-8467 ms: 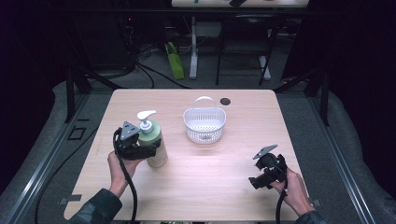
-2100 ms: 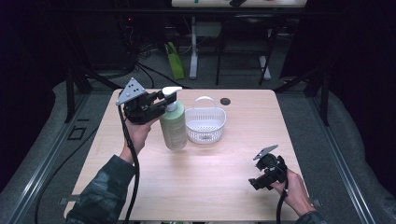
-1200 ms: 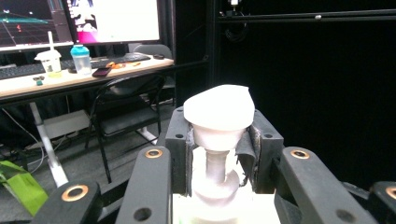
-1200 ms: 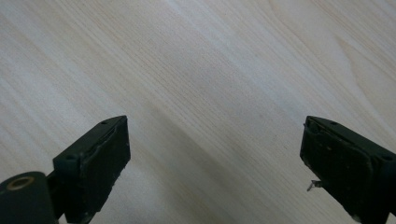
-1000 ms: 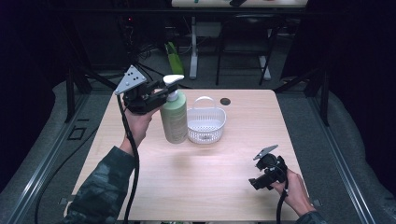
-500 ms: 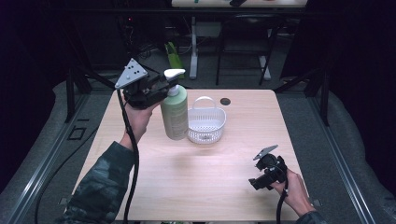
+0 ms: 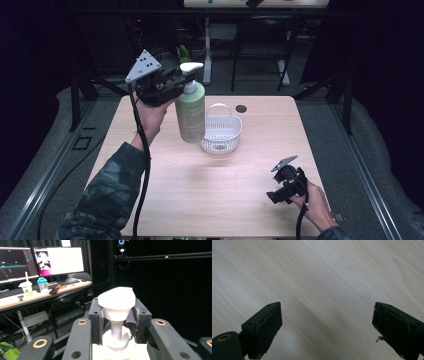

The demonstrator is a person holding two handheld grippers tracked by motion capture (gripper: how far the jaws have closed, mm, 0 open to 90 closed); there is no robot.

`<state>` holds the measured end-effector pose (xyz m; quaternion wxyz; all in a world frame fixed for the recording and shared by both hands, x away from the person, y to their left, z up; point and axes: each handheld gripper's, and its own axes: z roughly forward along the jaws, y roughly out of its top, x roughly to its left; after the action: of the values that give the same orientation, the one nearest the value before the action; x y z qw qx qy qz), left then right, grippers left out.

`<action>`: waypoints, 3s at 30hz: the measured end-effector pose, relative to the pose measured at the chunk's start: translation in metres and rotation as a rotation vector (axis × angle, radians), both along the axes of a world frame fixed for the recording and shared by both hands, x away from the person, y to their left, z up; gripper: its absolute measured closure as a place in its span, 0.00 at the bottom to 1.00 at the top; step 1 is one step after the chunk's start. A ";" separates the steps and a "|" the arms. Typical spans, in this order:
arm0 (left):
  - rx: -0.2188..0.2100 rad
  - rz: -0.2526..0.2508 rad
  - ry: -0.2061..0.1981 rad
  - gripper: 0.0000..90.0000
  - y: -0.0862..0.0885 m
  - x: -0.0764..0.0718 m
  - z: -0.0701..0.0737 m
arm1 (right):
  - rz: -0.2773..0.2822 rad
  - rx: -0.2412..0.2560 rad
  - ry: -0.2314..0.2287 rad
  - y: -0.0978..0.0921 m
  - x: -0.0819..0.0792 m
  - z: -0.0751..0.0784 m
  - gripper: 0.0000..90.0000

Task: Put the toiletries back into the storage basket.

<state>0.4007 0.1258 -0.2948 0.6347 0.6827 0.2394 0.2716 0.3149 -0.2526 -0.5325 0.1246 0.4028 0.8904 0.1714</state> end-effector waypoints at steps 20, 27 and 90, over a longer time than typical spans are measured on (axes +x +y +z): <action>0.007 -0.012 -0.022 0.75 -0.016 0.012 0.020 | -0.001 0.000 0.006 0.000 -0.002 0.000 0.10; 0.004 -0.021 -0.020 0.75 -0.022 0.016 0.023 | -0.007 0.005 0.006 -0.001 -0.003 0.000 0.10; 0.004 0.006 0.037 0.75 -0.066 0.068 0.001 | -0.001 0.002 0.003 -0.001 -0.003 0.000 0.10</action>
<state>0.4689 0.0596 -0.2939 0.6282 0.6880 0.2526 0.2612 0.3121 -0.2539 -0.5330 0.1228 0.4036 0.8903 0.1717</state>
